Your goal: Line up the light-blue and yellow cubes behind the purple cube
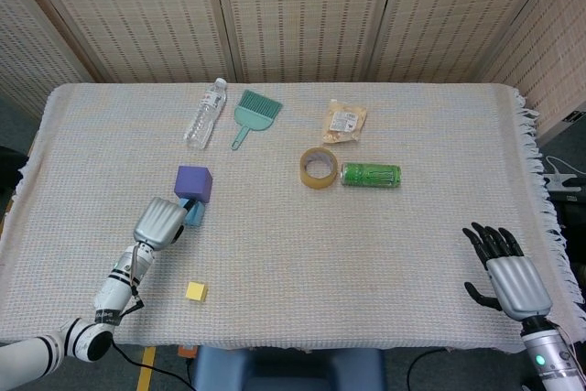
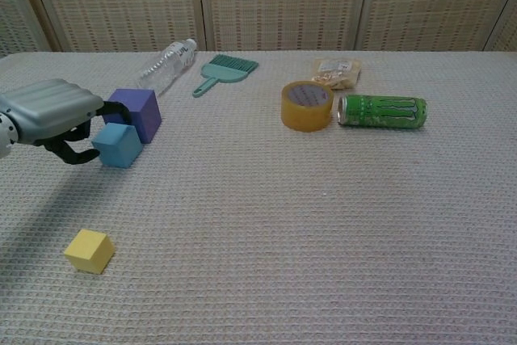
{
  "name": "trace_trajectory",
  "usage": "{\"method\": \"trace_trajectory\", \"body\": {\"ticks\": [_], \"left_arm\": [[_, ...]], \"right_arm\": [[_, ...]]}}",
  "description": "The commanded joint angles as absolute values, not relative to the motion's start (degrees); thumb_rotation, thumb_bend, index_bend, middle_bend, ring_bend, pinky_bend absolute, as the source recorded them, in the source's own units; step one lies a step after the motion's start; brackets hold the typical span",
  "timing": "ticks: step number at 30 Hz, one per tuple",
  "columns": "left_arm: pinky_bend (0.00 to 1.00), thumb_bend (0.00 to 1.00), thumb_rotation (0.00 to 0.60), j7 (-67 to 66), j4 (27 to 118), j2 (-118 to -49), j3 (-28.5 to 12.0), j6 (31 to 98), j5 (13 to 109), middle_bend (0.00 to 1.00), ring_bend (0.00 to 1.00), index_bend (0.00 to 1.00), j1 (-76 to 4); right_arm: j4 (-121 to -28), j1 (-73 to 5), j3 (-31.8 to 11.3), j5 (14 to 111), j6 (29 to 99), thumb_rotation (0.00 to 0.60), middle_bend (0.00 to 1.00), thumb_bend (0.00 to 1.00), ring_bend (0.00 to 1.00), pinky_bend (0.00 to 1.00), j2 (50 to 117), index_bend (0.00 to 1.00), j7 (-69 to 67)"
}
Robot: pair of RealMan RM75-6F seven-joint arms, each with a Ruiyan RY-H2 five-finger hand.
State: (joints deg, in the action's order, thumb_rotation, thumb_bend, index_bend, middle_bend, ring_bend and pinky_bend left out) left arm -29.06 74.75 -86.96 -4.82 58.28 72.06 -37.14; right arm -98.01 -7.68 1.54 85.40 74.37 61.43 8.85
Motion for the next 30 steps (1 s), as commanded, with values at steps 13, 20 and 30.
{"method": "trace_trajectory", "body": {"ticks": [13,20,30], "left_arm": [[1.00,0.41,0.600,-30.79,78.90,-85.54,-1.02,60.36,73.91,1.00,1.00,0.34,-33.54],[1.00,0.41,0.600,-31.57,77.38,-86.40,-1.26,58.67,72.35,1.00,1.00,0.29,-33.76],[1.00,0.41,0.600,-29.55,76.96,-86.57,-1.28,58.38,73.24,1.00,1.00,0.25,-33.71]], "right_arm": [[-98.36,-7.47,2.02,86.43,74.75,0.524,0.00,0.07,0.00,0.00,61.16,0.00,8.50],[-98.16,-7.44,1.79,86.10,74.86,0.524,0.00,0.07,0.00,0.00,61.11,0.00,8.32],[-98.13,-7.52,1.66,85.68,74.62,0.525,0.00,0.07,0.00,0.00,61.38,0.00,8.82]]}}
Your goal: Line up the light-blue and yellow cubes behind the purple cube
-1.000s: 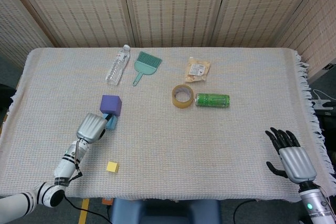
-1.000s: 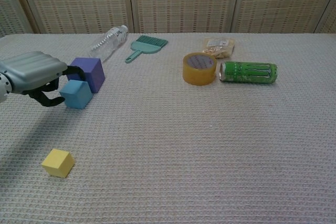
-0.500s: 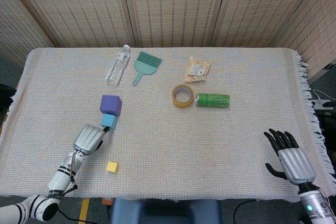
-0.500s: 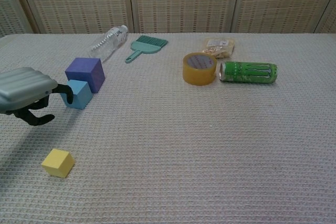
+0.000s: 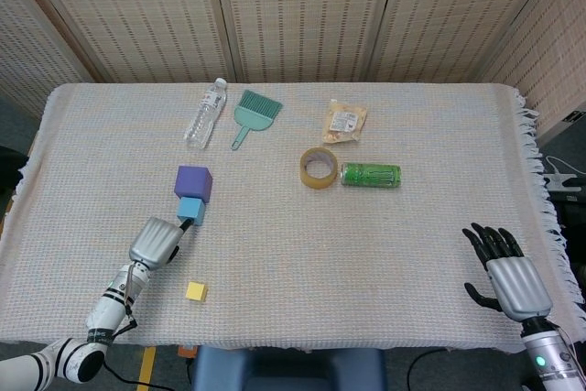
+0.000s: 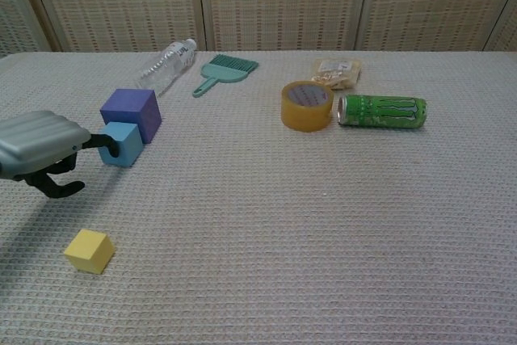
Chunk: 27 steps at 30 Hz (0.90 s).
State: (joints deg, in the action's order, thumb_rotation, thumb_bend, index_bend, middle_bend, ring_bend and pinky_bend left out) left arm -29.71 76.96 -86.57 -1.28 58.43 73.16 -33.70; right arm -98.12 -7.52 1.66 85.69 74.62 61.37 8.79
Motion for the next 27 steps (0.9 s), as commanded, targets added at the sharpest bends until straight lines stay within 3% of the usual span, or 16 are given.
{"method": "trace_trajectory", "body": {"ticks": [1,10,17,27], "left_arm": [[1.00,0.41,0.600,-29.51,76.92,-86.57,-1.27,58.36,73.28,1.00,1.00,0.25,-33.72],[1.00,0.41,0.600,-27.68,75.89,-87.33,-1.41,55.73,72.62,1.00,1.00,0.24,-34.42],[1.00,0.41,0.600,-26.83,74.54,-87.98,-1.99,54.82,72.02,1.00,1.00,0.15,-34.88],[1.00,0.41,0.600,-26.99,73.93,-88.08,-2.00,54.46,71.76,1.00,1.00,0.16,-35.05]], "right_arm": [[-98.13,-7.52,1.66,85.67,74.61,0.524,0.00,0.07,0.00,0.00,61.39,0.00,8.84],[-98.11,-7.51,1.57,85.58,74.68,0.524,0.00,0.07,0.00,0.00,61.41,0.00,8.76],[-98.10,-7.46,1.49,85.45,74.76,0.524,0.00,0.07,0.00,0.00,61.26,0.00,8.53],[-98.11,-7.44,1.44,85.35,74.80,0.523,0.00,0.07,0.00,0.00,61.29,0.00,8.64]]}}
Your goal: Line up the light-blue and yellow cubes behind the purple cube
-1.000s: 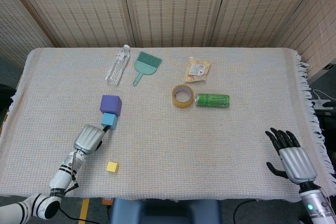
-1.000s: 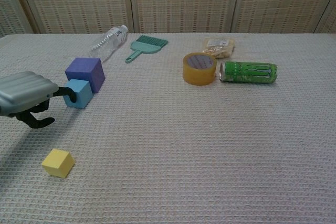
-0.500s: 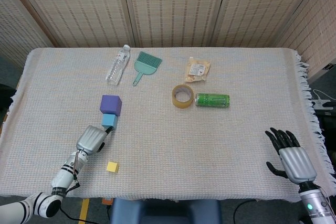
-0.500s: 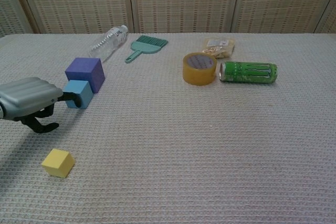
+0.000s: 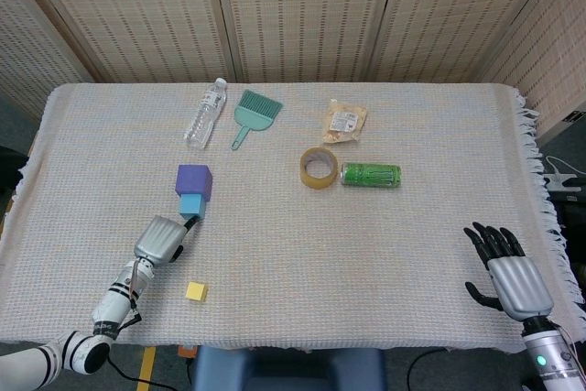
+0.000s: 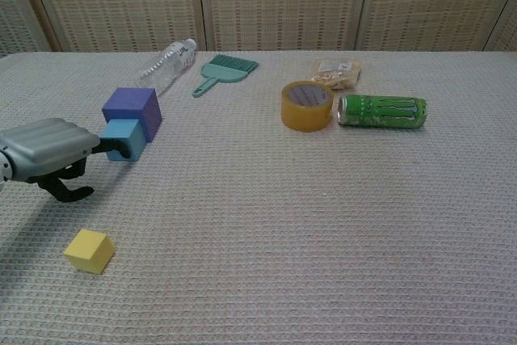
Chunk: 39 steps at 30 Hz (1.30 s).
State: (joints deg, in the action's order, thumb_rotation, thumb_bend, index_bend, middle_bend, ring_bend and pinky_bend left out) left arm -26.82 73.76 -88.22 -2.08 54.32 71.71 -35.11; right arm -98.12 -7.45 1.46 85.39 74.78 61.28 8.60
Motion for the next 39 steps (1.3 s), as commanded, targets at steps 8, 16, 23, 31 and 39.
{"method": "trace_trajectory", "body": {"ticks": [8,16,23,31,39], "left_arm": [[1.00,0.41,0.600,-27.13,77.59,-86.01,-0.95,57.57,74.07,1.00,1.00,0.23,-33.70],[1.00,0.40,0.600,-26.84,86.30,-81.32,2.58,65.23,79.80,1.00,1.00,0.27,-29.27],[1.00,0.39,0.600,-26.94,93.09,-78.19,6.96,69.81,84.52,1.00,1.00,0.26,-24.97],[1.00,0.38,0.600,-24.29,94.35,-78.24,8.70,68.70,86.67,1.00,1.00,0.26,-23.59],[1.00,0.38,0.600,-27.34,93.60,-80.22,8.54,66.27,86.23,1.00,1.00,0.25,-23.33]], "right_arm": [[-98.25,-7.51,1.54,85.32,74.54,0.525,0.00,0.07,0.00,0.00,61.37,0.00,8.98],[-98.38,-7.51,1.89,85.99,74.51,0.523,0.00,0.07,0.00,0.00,61.41,0.00,9.11],[-98.41,-7.82,2.56,87.03,73.77,0.523,0.00,0.07,0.00,0.00,61.46,0.00,9.05],[-98.76,-7.69,3.26,88.31,73.95,0.524,0.00,0.07,0.00,0.00,60.99,0.00,8.66],[-98.88,-7.42,3.30,88.59,74.55,0.523,0.00,0.07,0.00,0.00,60.60,0.00,8.03]]}}
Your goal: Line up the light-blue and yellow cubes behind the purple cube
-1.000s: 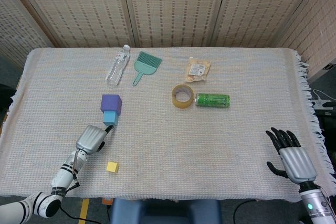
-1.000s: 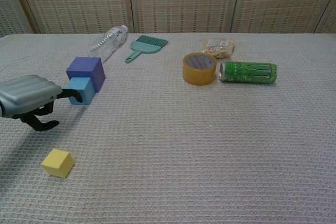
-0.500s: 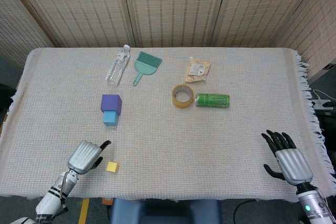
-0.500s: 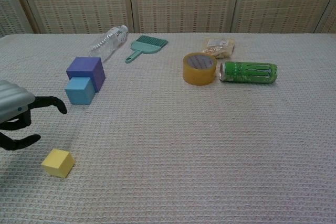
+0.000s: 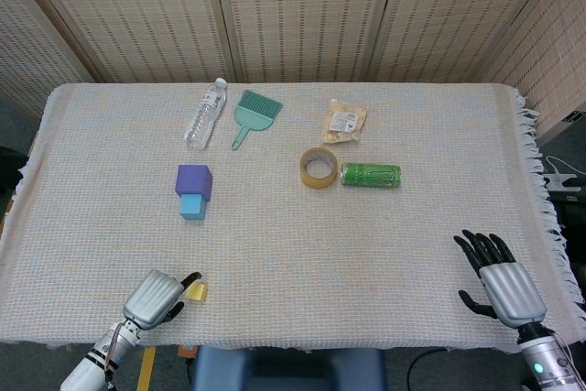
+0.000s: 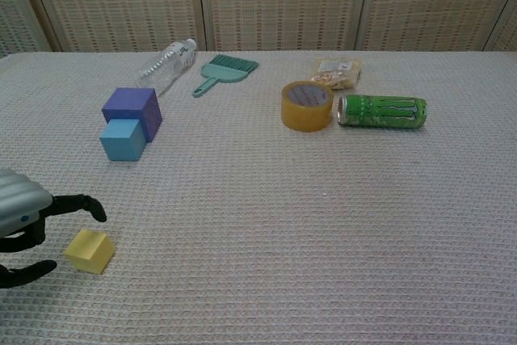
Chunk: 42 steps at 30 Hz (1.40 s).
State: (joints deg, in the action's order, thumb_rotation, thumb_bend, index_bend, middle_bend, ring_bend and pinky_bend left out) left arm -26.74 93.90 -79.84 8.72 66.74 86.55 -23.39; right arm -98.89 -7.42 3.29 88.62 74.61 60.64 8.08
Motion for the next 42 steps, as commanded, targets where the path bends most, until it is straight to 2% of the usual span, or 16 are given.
{"method": "trace_trajectory", "body": {"ticks": [1,11,18,27,32,37,42], "left_arm": [[1.00,0.38,0.600,-27.80,93.26,-80.53,8.30,66.15,86.08,1.00,1.00,0.26,-23.30],[1.00,0.38,0.600,-28.22,90.64,-82.32,6.86,65.53,85.05,1.00,1.00,0.38,-22.83],[1.00,0.38,0.600,-27.91,90.41,-82.76,6.71,64.45,84.93,1.00,1.00,0.38,-22.86],[1.00,0.38,0.600,-23.64,88.01,-83.85,5.62,66.47,86.83,1.00,1.00,0.47,-22.35],[1.00,0.38,0.600,-19.78,87.68,-81.82,3.26,66.79,86.24,1.00,1.00,0.46,-23.18],[1.00,0.38,0.600,-16.30,86.68,-80.17,1.13,64.22,83.49,1.00,1.00,0.43,-24.55],[1.00,0.38,0.600,-14.74,88.10,-78.90,2.74,63.96,84.21,1.00,1.00,0.32,-23.81]], "right_arm": [[-98.87,-7.45,3.33,88.62,74.48,0.524,0.00,0.07,0.00,0.00,60.57,0.00,8.01],[-99.00,-7.30,3.19,88.36,74.70,0.524,0.00,0.07,0.00,0.00,60.57,0.00,8.31],[-99.00,-7.27,3.08,88.17,74.71,0.524,0.00,0.07,0.00,0.00,60.66,0.00,8.49],[-98.88,-7.32,2.97,87.91,74.55,0.524,0.00,0.07,0.00,0.00,60.70,0.00,8.44],[-98.79,-7.45,2.83,87.38,74.16,0.525,0.00,0.07,0.00,0.00,60.82,0.00,8.73],[-98.74,-7.58,2.53,86.45,73.74,0.525,0.00,0.07,0.00,0.00,61.17,0.00,9.51],[-98.78,-7.77,2.37,85.67,73.20,0.524,0.00,0.07,0.00,0.00,61.56,0.00,10.46]]}}
